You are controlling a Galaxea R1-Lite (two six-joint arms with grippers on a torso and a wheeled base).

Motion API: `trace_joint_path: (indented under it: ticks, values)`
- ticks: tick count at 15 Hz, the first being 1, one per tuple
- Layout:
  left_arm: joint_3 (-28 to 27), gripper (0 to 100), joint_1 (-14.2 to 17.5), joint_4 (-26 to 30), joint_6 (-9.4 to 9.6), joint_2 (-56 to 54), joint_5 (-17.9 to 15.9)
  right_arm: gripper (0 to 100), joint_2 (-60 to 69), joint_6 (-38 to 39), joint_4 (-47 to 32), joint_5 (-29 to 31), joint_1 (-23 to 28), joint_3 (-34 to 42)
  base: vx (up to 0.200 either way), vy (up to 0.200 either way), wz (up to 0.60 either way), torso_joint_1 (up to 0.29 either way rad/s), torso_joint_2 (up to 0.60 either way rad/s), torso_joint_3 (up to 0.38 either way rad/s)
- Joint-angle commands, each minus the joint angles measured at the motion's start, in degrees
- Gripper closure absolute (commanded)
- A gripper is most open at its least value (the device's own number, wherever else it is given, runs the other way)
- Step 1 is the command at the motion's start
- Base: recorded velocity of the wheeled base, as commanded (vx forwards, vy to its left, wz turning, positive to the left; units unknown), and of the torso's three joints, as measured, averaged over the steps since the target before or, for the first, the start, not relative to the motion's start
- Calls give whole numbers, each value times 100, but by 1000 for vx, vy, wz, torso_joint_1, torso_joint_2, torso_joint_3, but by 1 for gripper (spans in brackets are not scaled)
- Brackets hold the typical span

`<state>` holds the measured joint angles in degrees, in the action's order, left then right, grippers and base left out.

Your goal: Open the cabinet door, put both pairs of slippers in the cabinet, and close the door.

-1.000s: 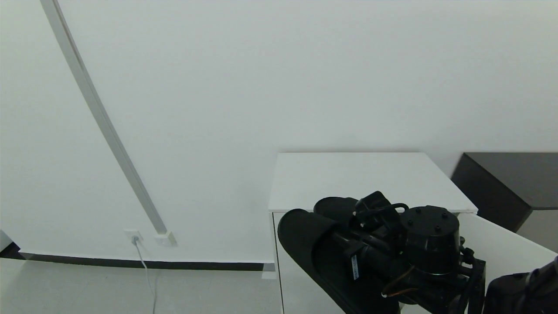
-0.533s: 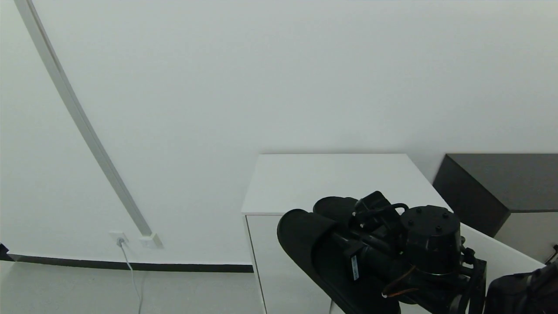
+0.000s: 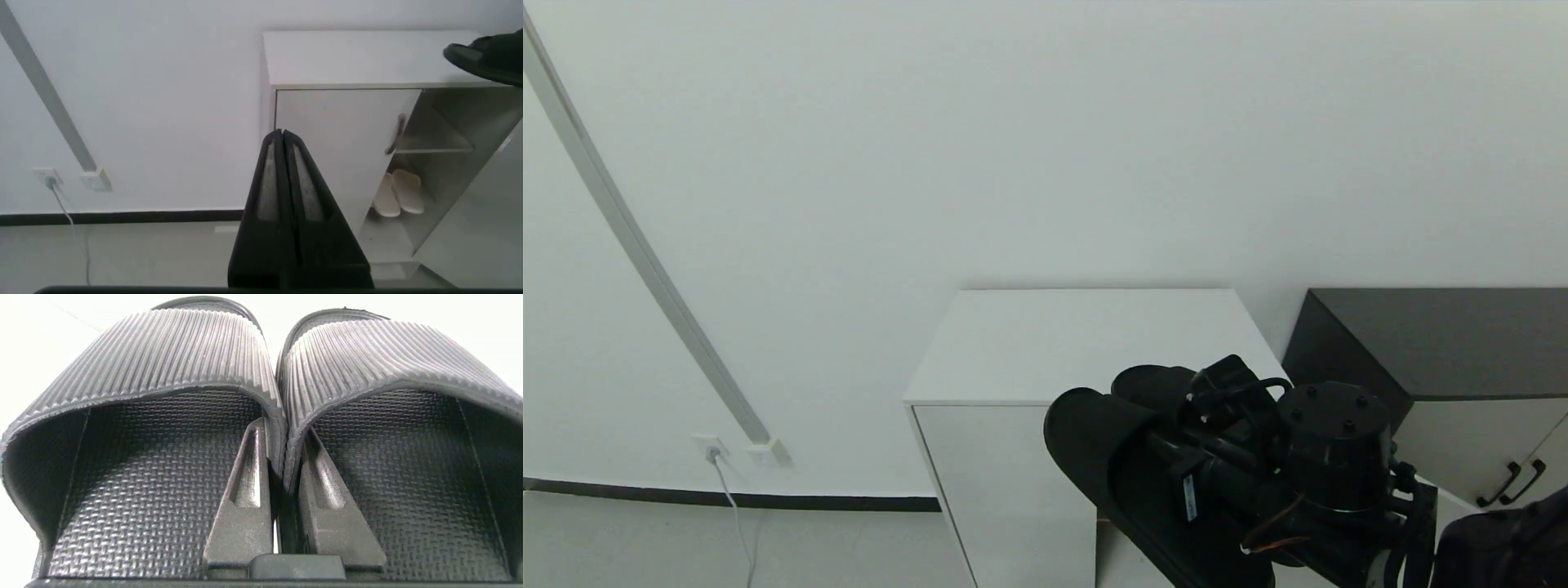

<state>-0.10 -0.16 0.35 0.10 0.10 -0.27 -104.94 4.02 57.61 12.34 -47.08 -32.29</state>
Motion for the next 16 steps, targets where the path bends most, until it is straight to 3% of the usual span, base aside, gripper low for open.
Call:
trace_joint_path:
  ticks: [1, 13, 16]
  values:
    - [1, 100, -2, 0, -1, -1, 0, 100, 17, 2, -4, -3, -3, 12, 0, -200, 0, 2, 2, 2]
    - [1, 100, -2, 0, -1, -1, -8, 100, -27, 2, -4, -3, 50, 30, 0, -17, 0, 1, 0, -1]
    - [1, 100, -2, 0, -1, -1, -8, 100, -36, -7, -4, -12, 59, 56, -200, 0, 0, 7, 7, -1]
